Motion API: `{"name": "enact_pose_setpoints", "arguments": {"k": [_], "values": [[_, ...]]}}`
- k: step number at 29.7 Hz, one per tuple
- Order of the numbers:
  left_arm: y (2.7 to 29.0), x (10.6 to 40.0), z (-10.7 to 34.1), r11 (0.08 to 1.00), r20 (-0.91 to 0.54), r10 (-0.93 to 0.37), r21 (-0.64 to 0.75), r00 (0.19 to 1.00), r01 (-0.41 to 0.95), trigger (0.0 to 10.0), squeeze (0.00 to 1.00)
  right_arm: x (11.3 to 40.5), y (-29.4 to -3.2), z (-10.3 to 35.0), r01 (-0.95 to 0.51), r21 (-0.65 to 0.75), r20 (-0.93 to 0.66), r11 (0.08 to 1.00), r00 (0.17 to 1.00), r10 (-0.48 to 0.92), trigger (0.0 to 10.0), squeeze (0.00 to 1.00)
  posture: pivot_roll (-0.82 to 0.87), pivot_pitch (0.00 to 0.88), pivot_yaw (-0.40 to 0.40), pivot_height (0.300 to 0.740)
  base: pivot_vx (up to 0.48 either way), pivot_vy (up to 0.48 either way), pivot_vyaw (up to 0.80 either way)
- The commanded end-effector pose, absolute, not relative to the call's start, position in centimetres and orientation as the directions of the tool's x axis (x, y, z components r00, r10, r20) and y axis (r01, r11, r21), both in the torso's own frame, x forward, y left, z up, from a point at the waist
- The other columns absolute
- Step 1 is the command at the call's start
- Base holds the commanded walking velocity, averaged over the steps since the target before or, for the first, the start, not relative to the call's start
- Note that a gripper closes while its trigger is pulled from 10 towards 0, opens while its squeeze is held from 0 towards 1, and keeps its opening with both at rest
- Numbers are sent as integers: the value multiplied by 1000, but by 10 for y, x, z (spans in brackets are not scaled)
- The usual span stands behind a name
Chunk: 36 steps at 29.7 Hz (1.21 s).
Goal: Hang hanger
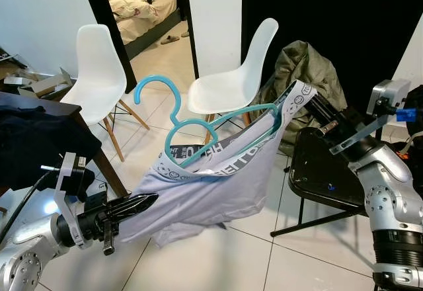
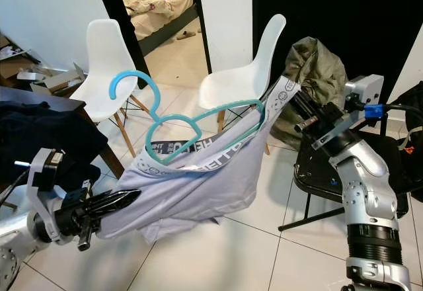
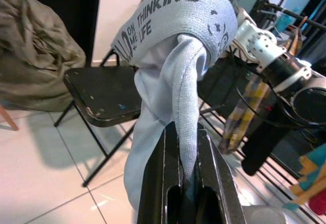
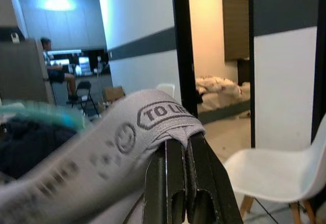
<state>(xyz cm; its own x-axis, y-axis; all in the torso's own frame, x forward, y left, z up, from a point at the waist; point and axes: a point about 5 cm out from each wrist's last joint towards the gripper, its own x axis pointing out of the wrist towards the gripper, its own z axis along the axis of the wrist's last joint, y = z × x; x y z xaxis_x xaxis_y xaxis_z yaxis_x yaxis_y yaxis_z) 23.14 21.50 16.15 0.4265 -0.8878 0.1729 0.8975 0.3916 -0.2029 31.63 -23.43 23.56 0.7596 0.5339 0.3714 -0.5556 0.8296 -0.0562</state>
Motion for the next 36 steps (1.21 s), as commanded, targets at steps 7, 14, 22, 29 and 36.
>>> {"name": "enact_pose_setpoints", "arguments": {"k": [7,14,22,29,36], "values": [[219,233,179,415,221,-870,-159,442,896,10000,0,314,-245,215,-529,-47,278,847,808,520,0,0,23,66,77,740,0,0,0],[218,234,179,415,234,-866,-159,443,896,10000,0,310,-249,213,-527,-45,269,849,812,518,0,0,17,68,78,740,0,0,0],[217,231,174,405,208,-876,-171,434,898,10000,0,305,-259,234,-535,-24,364,845,782,505,0,0,16,71,78,740,0,0,0],[216,230,172,400,199,-880,-176,431,899,10000,0,301,-265,242,-536,-29,394,844,769,503,0,0,11,73,79,740,0,0,0],[213,229,170,384,190,-889,-186,416,905,10000,0,301,-267,249,-535,-42,412,844,760,502,0,0,10,73,79,740,0,0,0]]}}
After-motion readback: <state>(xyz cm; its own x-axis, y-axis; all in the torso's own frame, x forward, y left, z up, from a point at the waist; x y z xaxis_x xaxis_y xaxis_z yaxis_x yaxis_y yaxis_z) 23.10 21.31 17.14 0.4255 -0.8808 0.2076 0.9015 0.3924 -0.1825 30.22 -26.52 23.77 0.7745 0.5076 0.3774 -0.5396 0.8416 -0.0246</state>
